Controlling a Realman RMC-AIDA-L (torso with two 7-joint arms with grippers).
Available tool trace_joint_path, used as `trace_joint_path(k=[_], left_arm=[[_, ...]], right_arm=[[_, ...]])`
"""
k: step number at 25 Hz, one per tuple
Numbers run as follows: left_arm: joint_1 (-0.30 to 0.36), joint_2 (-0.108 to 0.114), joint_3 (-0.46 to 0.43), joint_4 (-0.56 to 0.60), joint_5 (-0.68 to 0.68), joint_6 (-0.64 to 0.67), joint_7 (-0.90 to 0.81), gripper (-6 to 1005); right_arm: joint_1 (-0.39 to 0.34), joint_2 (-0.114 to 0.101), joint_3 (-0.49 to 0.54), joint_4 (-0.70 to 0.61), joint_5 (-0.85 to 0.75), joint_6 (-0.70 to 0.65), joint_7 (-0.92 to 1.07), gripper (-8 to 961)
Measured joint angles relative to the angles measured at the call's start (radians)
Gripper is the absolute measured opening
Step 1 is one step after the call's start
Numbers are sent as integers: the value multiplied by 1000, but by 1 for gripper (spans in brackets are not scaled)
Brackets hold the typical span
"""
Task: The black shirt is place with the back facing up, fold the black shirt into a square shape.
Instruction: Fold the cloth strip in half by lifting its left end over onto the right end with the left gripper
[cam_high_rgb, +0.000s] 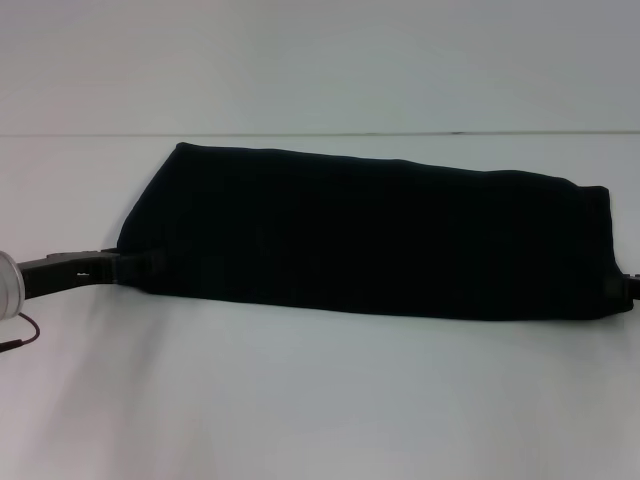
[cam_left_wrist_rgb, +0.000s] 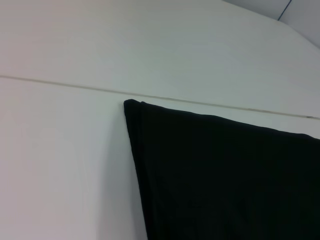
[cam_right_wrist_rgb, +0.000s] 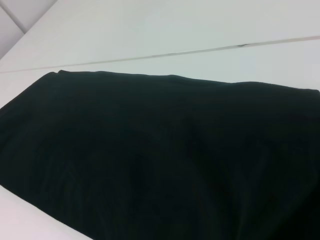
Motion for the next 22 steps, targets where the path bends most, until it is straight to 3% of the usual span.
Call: trace_joint_path(k=[6, 22], left_arm=[[0, 5, -1, -2, -1, -5, -1, 838], [-1, 4, 4, -1, 27, -7, -2, 124]], right_arm=[[4, 0, -4, 0, 0, 0, -1, 14], [6, 1, -8, 0, -1, 0, -2, 35]])
